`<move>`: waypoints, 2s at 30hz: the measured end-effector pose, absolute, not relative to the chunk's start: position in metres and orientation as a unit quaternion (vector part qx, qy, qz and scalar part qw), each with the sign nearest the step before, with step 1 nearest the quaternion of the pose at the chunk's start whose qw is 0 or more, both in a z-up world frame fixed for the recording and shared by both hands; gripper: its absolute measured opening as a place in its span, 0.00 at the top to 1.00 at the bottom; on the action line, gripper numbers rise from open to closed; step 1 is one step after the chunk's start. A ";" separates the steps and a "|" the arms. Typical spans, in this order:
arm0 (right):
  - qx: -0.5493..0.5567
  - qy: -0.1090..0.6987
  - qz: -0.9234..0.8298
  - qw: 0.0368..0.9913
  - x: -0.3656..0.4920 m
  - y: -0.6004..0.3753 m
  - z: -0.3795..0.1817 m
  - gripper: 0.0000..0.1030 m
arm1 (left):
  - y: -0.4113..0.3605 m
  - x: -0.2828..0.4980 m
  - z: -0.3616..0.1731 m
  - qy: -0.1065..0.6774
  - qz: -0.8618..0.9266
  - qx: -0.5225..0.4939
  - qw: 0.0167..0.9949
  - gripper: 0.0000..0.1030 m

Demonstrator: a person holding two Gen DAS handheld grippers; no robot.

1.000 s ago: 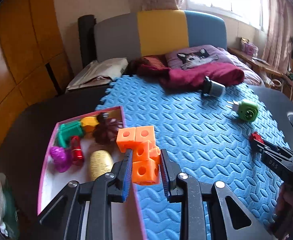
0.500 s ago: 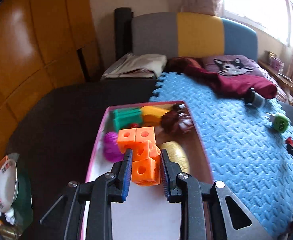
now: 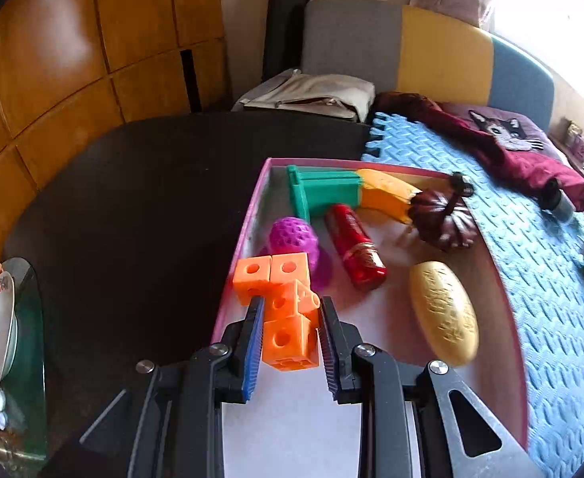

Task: Organize rigid objects
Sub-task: 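Lower the orange cubes and red puzzle piece into the tray and open both grippers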

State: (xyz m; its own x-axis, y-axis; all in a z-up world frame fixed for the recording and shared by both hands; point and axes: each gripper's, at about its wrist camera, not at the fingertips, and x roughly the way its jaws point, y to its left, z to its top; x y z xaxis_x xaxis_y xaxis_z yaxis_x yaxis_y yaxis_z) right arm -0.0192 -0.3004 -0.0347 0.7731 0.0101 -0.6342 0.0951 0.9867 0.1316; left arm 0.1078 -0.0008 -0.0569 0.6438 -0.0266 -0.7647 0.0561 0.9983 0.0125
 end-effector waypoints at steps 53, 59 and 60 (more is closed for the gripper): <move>0.028 0.427 0.160 0.890 0.088 -0.087 -0.054 0.66 | 0.092 0.023 -0.038 0.397 -0.012 -0.090 0.913 0.16; 0.030 0.416 0.153 0.896 0.071 -0.096 -0.042 0.65 | 0.082 0.023 -0.040 0.406 -0.040 -0.096 0.908 0.16; 0.027 0.414 0.152 0.897 0.069 -0.098 -0.041 0.65 | 0.079 0.022 -0.041 0.407 -0.046 -0.095 0.907 0.16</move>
State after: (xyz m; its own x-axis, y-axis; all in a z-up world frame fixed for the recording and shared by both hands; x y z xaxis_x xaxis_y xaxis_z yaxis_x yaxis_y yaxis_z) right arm 0.0687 -0.0977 -0.0406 0.6110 0.2941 -0.7350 -0.2501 0.9526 0.1733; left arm 0.0224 0.0788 -0.0405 0.6652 -0.1616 -0.7290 0.0065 0.9775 -0.2107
